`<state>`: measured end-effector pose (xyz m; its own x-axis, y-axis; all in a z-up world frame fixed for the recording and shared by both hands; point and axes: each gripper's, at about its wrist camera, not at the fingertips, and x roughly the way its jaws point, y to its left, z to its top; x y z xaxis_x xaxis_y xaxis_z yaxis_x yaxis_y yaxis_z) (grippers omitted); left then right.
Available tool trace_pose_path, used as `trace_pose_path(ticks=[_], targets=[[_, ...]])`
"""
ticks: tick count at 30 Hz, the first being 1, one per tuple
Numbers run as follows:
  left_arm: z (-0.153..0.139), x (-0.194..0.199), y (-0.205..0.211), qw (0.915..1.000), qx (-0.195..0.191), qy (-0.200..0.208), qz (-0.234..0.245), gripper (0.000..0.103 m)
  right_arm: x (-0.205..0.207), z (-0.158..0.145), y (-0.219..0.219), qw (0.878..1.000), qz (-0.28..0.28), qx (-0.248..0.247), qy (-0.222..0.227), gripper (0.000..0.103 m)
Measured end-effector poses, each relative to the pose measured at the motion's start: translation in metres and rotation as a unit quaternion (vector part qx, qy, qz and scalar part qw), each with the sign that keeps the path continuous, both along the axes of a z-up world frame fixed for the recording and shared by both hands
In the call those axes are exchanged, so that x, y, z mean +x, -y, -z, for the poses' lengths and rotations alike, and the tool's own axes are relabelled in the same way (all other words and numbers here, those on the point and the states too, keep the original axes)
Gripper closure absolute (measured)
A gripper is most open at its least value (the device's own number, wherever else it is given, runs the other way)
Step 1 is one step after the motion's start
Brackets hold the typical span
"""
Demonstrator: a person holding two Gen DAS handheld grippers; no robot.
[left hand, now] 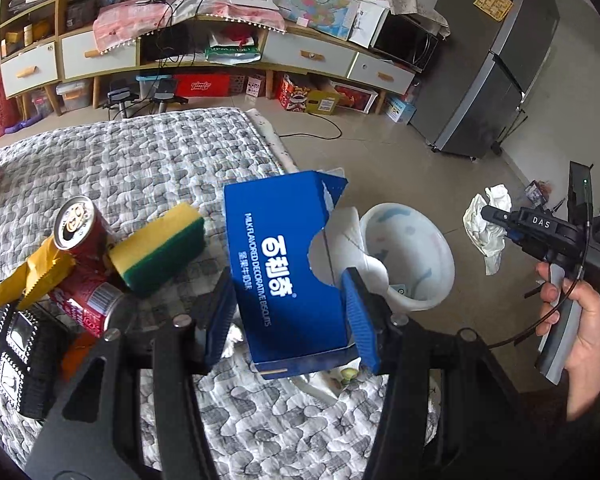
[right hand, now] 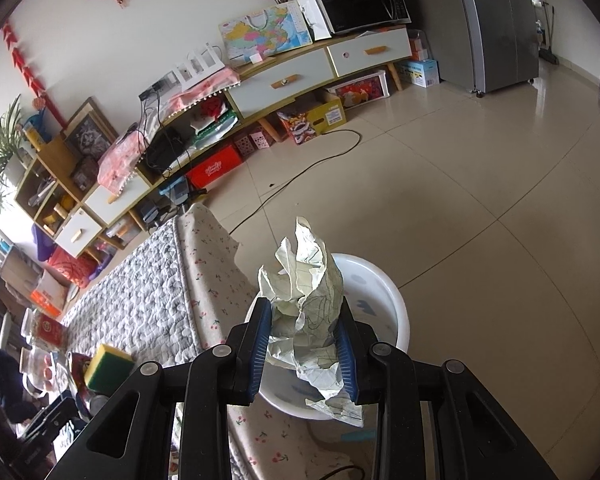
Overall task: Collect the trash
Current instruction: 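Carry the wrapper with the right tool and the box with the left tool into the bin, releasing both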
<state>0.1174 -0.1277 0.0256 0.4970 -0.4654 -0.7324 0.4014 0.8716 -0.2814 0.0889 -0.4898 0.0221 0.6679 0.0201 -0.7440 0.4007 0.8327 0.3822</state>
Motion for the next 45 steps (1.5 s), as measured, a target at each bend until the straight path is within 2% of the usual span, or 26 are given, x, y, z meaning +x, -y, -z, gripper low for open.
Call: trace_pose_path(ticks=[3,4,5,6,7,11,14,23,30,32,34,40,45], targets=[[0.003,0.002,0.02,0.9998,0.006,-0.002,0.016,0.049,0.013,0.009,0.0,1.0,-0.009,0.005,-0.007,0.067],[0.004,0.004,0.026,0.9997,0.008,-0.004,0.022,0.049,0.017,0.012,0.001,1.0,-0.009,0.011,-0.011,0.06],[0.005,0.005,0.032,0.9996,0.011,-0.006,0.027,0.049,0.02,0.015,0.003,1.0,-0.005,0.018,-0.016,0.043],[0.007,0.006,0.038,0.9994,0.014,-0.007,0.032,0.049,0.021,0.017,0.006,1.0,0.004,0.023,-0.016,0.036],[0.008,0.007,0.044,0.9992,0.016,-0.008,0.036,0.049,0.02,0.017,0.009,0.999,0.011,0.027,-0.014,0.034],[0.013,0.012,0.069,0.9979,0.028,-0.015,0.057,0.049,0.011,0.016,0.019,0.999,0.031,0.032,-0.021,0.034],[0.017,0.018,0.088,0.9962,0.039,-0.017,0.076,0.048,-0.002,0.013,0.024,0.998,0.048,0.005,-0.046,0.034],[0.033,0.027,0.147,0.9902,0.053,-0.024,0.127,0.048,-0.048,0.007,0.048,0.996,0.079,-0.014,-0.048,0.028],[0.037,0.03,0.175,0.988,0.053,-0.021,0.143,0.047,-0.067,0.003,0.064,0.993,0.104,-0.023,-0.043,0.028],[0.036,0.03,0.181,0.9869,0.045,-0.015,0.154,0.04,-0.072,0.0,0.067,0.993,0.111,-0.018,-0.034,0.028],[0.034,0.031,0.181,0.9877,0.051,-0.01,0.147,0.014,-0.077,-0.003,0.069,0.993,0.116,-0.016,-0.026,0.028],[0.018,0.026,0.15,0.9906,0.065,0.008,0.12,0.002,-0.082,-0.012,0.063,0.993,0.11,-0.029,-0.009,0.028],[0.005,0.018,0.103,0.993,0.069,0.025,0.092,0.001,-0.08,-0.017,0.052,0.994,0.1,-0.038,-0.003,0.027]])
